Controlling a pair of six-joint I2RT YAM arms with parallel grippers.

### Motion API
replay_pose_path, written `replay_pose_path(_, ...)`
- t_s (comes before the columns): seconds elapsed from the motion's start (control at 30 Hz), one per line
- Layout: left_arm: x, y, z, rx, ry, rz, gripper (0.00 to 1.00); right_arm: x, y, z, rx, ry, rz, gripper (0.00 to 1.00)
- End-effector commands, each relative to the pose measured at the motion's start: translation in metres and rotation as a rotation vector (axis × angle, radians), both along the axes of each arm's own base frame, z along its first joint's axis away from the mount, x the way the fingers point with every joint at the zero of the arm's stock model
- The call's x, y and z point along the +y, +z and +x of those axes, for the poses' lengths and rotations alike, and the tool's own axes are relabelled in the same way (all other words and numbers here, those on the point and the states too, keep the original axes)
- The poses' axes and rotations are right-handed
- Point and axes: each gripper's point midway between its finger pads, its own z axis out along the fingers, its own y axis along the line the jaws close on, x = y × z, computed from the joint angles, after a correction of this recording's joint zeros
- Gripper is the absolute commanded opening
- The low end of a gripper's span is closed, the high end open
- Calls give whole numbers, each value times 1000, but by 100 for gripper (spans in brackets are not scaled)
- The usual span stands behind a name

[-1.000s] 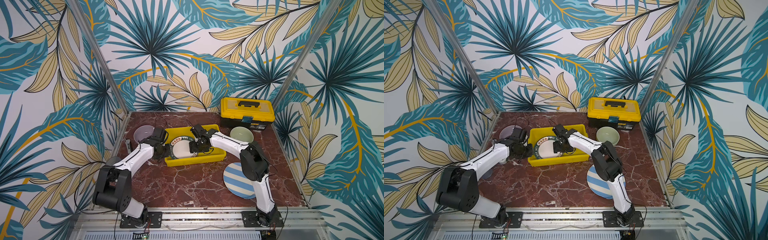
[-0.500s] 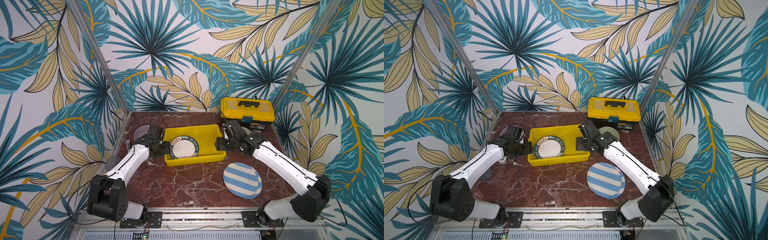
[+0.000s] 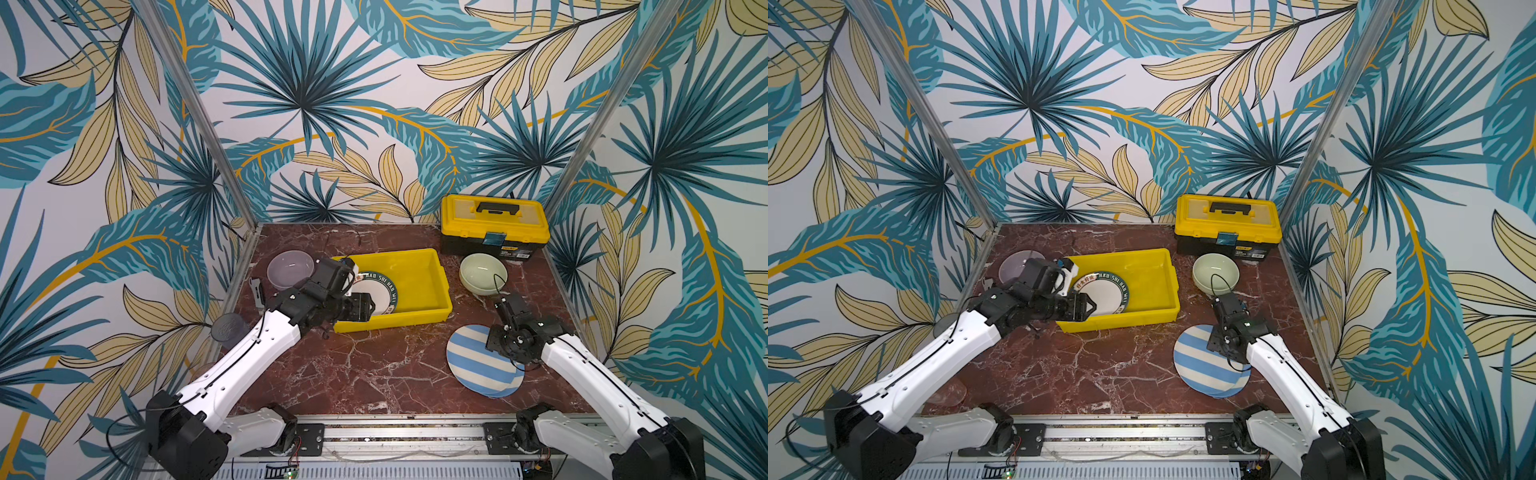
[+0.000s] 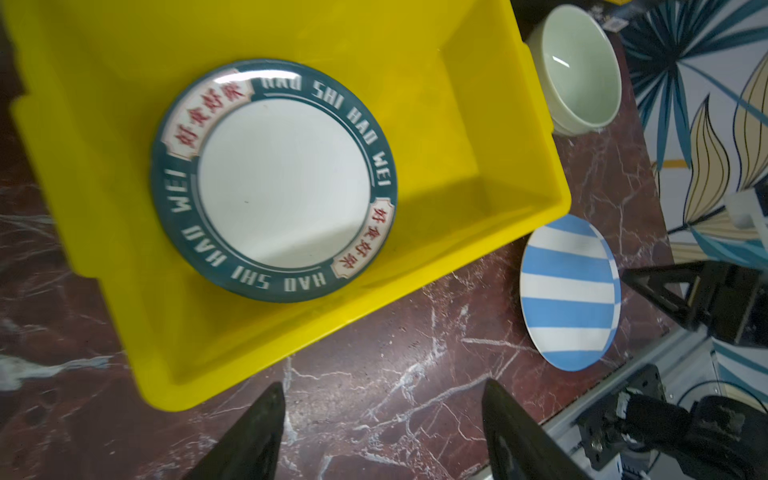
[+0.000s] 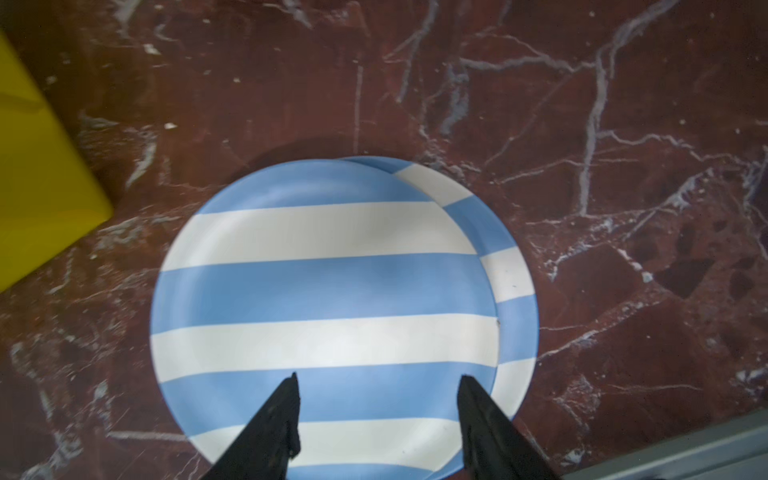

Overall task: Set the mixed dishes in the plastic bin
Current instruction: 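Open both grippers and move them to the striped plates on the table, then grip the top striped plate rim with the left gripper while the right gripper pins it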

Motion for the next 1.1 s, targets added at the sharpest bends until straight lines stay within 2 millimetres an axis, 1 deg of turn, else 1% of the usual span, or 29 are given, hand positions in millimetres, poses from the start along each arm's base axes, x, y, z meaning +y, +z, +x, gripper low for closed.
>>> replay_pose_path(0.0, -28, -5, -10, 14, -39, 10, 75, -13, -13, 2, -21, -102, 44, 66)
replay_pose_path(0.07, -48, -14, -15, 22, -69, -12, 74, -24, -17, 3, -31, -146, 43, 68)
replay_pose_path(0.2, -95, -31, -25, 56, -131, -84, 70, -45, -28, 3, -6, -210, 30, 70)
replay_pose_path(0.3, -122, -46, -32, 77, -165, -80, 69, -56, -37, -1, 27, -235, 23, 73)
replay_pose_path(0.4, -141, -62, -34, 100, -177, -82, 69, -61, -47, -4, 41, -251, 34, 75)
replay_pose_path(0.57, -162, -85, -37, 120, -210, -51, 67, -53, -64, 1, 80, -250, 93, 75)
replay_pose_path(0.7, -177, -96, -41, 128, -242, -42, 65, -49, -73, 1, 121, -247, 117, 74)
replay_pose_path(0.87, -186, -105, -40, 140, -252, -52, 62, -46, -76, 3, 129, -236, 131, 70)
replay_pose_path(0.97, -191, -109, -38, 143, -255, -51, 61, -45, -76, 4, 136, -221, 131, 65)
replay_pose_path(1.07, -195, -113, -37, 155, -254, -52, 60, -42, -75, 4, 144, -207, 129, 64)
